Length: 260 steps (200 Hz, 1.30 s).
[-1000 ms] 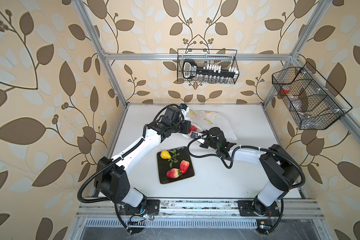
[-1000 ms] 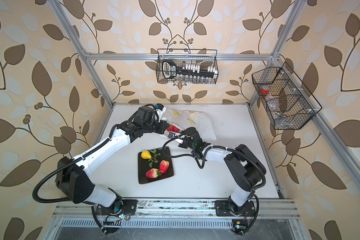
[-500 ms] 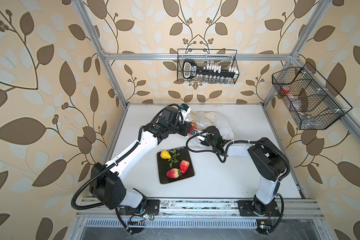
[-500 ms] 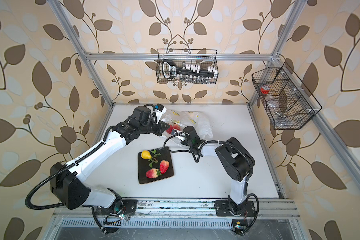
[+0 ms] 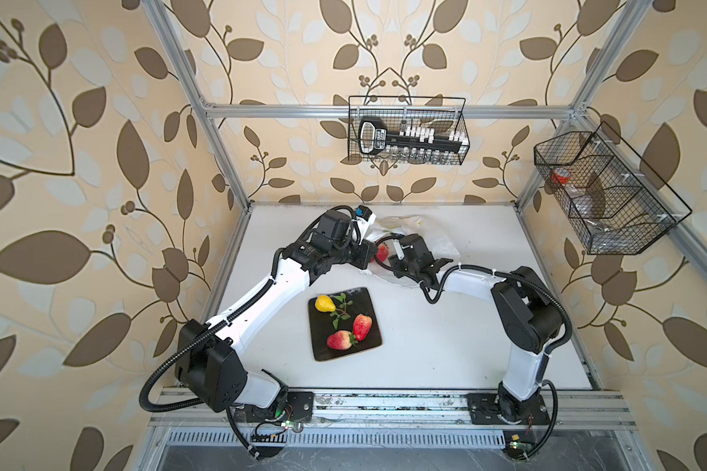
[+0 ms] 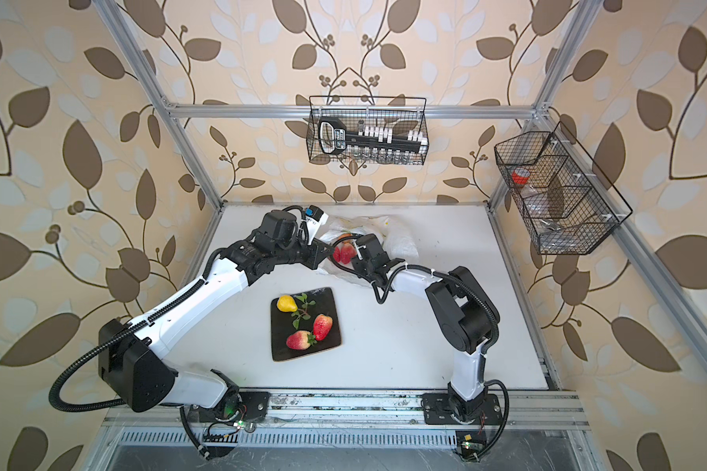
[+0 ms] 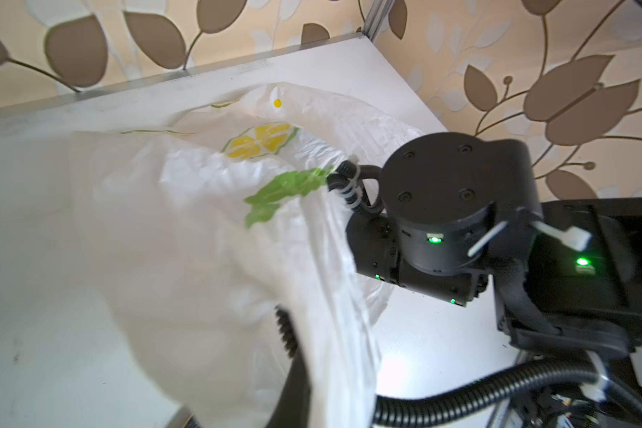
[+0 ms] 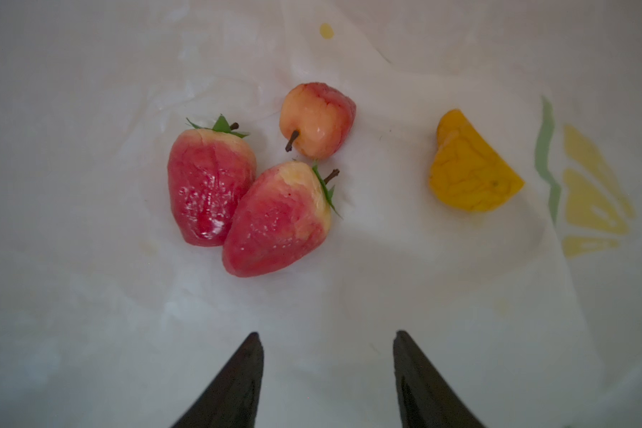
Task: Take the fake fruits out of the plastic bag
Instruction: 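Move the right gripper back into the bag above the strawberries, then grasp a red fake strawberry inside the bag with the right gripper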
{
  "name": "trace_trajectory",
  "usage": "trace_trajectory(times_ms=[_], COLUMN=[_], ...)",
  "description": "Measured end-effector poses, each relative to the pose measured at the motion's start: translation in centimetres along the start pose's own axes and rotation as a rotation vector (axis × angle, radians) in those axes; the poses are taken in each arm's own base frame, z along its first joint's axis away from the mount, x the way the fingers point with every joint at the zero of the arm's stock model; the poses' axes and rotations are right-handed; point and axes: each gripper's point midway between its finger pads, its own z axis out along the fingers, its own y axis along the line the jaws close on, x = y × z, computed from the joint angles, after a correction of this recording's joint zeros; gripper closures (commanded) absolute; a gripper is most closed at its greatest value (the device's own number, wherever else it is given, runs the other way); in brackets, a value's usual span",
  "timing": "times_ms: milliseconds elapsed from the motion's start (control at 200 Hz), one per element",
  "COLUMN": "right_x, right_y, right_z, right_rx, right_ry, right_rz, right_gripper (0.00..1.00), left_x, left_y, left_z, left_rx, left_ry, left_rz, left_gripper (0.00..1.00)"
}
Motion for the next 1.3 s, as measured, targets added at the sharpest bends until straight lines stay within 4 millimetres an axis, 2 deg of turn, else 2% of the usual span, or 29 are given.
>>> trace_trajectory(times_ms=[215, 370, 470, 530, 640, 715, 945, 1300], right_x=[-0.4, -1.0, -1.1, -1.1, -1.5, -2.5, -4.8, -4.9], right_y=[0.8, 1.2, 1.3, 1.4, 1.3, 1.3, 1.4, 0.1], right_z=[0.0, 0.0, 0.2, 0.3, 1.0, 1.8, 4.2, 8.1], right_rx=[-0.044, -0.069, -0.075, -0.075, -0.073, -0.072, -0.055, 0.057], right_ry=[-0.002, -0.013, -0.013, -0.012, -0.012, -0.027, -0.066, -0.094], right_rz=[0.244, 0.333, 0.383, 0.414, 0.484, 0.528, 0.611, 0.675], right_gripper=[0.4, 0.35, 0.31, 0.3, 0.26, 0.24, 0.16, 0.12], left_x=[1.6, 2.1, 2.1, 2.0, 2.1, 1.7, 1.0, 1.1], left_y=[3.4, 4.1, 3.9, 3.7, 3.3, 3.0, 2.2, 1.2], left_z=[-0.5, -0.5, 0.0, 0.6, 1.0, 0.9, -0.2, -0.6], left_rx=[-0.199, -0.232, -0.211, -0.192, -0.161, -0.147, -0.118, -0.076], left_ry=[0.051, 0.067, 0.079, 0.082, 0.087, 0.074, 0.042, 0.043], left_rz=[-0.098, -0.12, -0.131, -0.144, -0.147, -0.14, -0.134, -0.129], left_gripper=[0.52, 0.47, 0.54, 0.65, 0.9, 1.0, 1.0, 1.0])
